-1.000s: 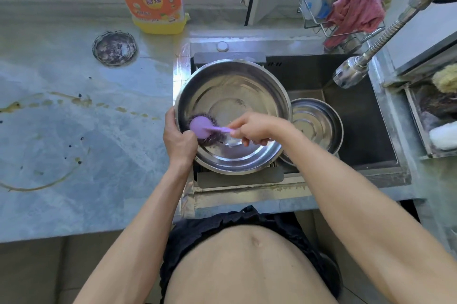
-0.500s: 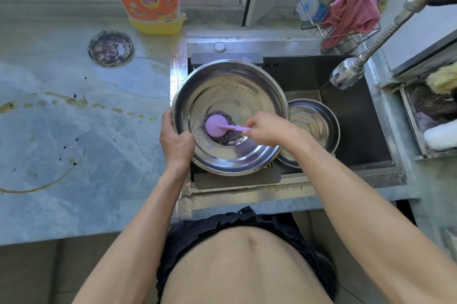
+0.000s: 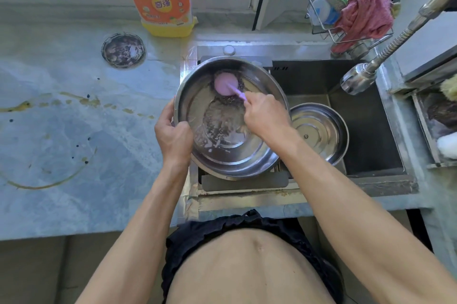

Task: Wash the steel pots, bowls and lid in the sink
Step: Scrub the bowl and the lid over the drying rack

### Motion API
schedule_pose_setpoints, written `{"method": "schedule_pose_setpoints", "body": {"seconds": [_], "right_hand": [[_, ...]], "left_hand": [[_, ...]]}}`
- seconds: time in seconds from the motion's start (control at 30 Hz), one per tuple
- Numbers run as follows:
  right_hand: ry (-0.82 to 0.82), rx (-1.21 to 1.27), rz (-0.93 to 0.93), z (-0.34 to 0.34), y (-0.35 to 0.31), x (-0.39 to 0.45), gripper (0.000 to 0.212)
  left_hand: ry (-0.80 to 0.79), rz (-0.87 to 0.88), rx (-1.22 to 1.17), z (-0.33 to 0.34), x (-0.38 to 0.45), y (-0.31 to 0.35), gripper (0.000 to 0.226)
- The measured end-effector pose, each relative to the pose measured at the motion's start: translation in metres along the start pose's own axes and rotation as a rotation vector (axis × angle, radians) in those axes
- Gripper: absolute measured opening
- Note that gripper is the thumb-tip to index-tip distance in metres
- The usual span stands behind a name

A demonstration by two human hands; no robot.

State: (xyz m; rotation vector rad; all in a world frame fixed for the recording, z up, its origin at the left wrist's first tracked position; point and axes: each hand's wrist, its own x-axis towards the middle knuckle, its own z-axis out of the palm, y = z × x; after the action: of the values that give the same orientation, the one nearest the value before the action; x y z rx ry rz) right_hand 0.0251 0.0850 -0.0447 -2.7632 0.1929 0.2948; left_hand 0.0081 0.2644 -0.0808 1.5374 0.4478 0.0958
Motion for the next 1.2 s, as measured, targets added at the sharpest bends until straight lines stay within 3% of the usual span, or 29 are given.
{"method": "schedule_pose_setpoints", "body": {"seconds": [0.13,0.27,0.4,0.57,0.7,0.83,1.0,1.13,1.2], "right_hand": [[-0.138,0.111,-0.272,0.007,-0.023,-0.026,0.019],[0.105,0.029,-0.027,-0.009,-0.002,0.002,0.026],[-0.126,0.037,-0.267,-0.003,-0.031,-0.024,0.023],[0.027,-0.048,-0.023,-0.022,-0.011,0.005,0.025],[-0.16,-0.049,-0.257,-0.011,-0.04,-0.032,0.025],[0.003,-0.018,-0.02,-0.024,-0.015,-0.001,0.028],[-0.135,-0.049,-0.248,-0.01,-0.043,-0.033,0.025],[0.033,-0.08,-0.01,-0.021,-0.01,0.001,0.027],[0.009,-0.056,-0.052,-0.016,-0.018,-0.007,0.023]], "left_hand": [[0.068,-0.017,-0.096,0.008,0.003,0.015,0.067],[0.046,-0.014,-0.095,0.011,-0.005,0.026,0.068],[0.103,-0.017,-0.131,0.014,-0.005,0.027,0.069],[0.085,-0.023,-0.121,0.008,-0.011,0.032,0.066],[0.083,-0.004,-0.127,0.01,-0.009,0.03,0.069],[0.045,-0.029,-0.085,0.006,-0.014,0.032,0.071],[0.062,-0.023,-0.101,0.009,-0.01,0.03,0.071],[0.028,0.01,-0.064,0.0,-0.014,0.038,0.071],[0.009,0.039,-0.057,0.004,-0.019,0.041,0.072]]}}
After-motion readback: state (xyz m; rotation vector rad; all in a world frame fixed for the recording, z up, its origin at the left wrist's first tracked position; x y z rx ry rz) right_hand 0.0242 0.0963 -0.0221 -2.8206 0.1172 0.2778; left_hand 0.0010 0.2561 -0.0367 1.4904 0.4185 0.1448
